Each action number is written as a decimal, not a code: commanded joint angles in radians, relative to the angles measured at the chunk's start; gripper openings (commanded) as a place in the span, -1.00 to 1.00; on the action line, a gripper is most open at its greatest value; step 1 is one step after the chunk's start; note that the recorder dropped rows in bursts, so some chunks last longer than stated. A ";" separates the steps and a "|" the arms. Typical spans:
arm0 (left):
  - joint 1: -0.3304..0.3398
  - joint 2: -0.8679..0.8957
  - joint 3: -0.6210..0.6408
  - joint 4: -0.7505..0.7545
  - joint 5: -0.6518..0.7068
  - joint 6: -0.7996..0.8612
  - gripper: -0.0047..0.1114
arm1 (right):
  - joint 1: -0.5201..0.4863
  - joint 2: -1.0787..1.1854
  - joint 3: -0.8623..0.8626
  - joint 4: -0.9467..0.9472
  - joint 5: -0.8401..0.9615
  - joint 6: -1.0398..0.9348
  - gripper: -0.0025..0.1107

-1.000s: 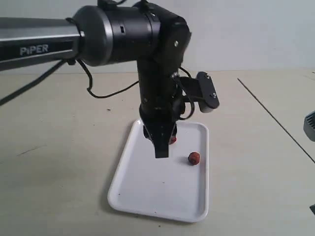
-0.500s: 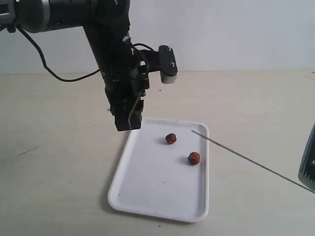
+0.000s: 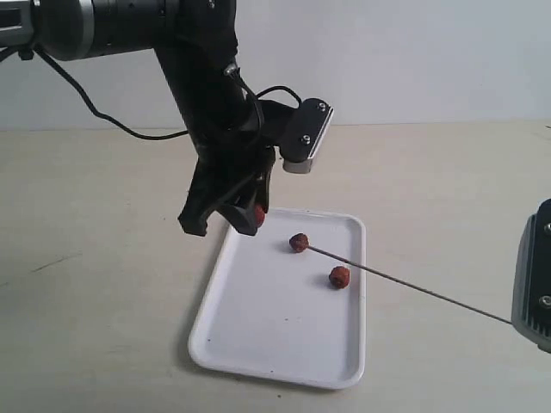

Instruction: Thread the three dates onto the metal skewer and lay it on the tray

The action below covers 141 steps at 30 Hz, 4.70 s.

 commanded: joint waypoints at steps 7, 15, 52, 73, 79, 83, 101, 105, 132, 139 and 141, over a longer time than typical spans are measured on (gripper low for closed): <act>-0.014 -0.010 0.002 -0.082 0.001 0.130 -0.33 | -0.005 0.066 -0.010 -0.024 -0.054 -0.008 -0.96; -0.022 -0.010 0.002 -0.083 0.001 0.179 -0.33 | -0.005 0.102 -0.017 -0.075 -0.089 0.019 -0.96; -0.022 -0.010 0.002 -0.098 0.001 0.283 -0.33 | -0.005 0.201 -0.070 -0.118 -0.198 0.079 -0.96; -0.022 -0.010 0.002 -0.098 0.001 0.295 -0.33 | -0.003 0.242 -0.076 -0.114 -0.173 0.075 -0.96; -0.022 -0.010 0.002 -0.104 0.001 0.295 -0.33 | -0.003 0.243 -0.076 -0.088 -0.203 0.042 -0.96; -0.022 -0.010 0.002 -0.109 0.001 0.295 -0.33 | 0.003 0.243 -0.076 -0.040 -0.239 0.017 -0.96; -0.022 0.009 0.002 -0.153 0.001 0.329 -0.33 | 0.003 0.328 -0.135 0.234 -0.309 -0.139 -0.96; -0.022 0.016 0.002 -0.174 0.001 0.333 -0.33 | 0.003 0.368 -0.149 0.250 -0.331 -0.148 -0.96; -0.022 0.016 0.002 -0.192 -0.007 0.318 -0.34 | 0.003 0.398 -0.205 0.389 -0.355 -0.247 -0.96; -0.022 0.016 0.002 -0.211 -0.069 0.213 -0.34 | 0.003 0.398 -0.205 0.389 -0.355 -0.245 -0.96; -0.022 0.016 0.002 -0.222 -0.083 0.213 -0.34 | 0.003 0.398 -0.205 0.389 -0.357 -0.245 -0.96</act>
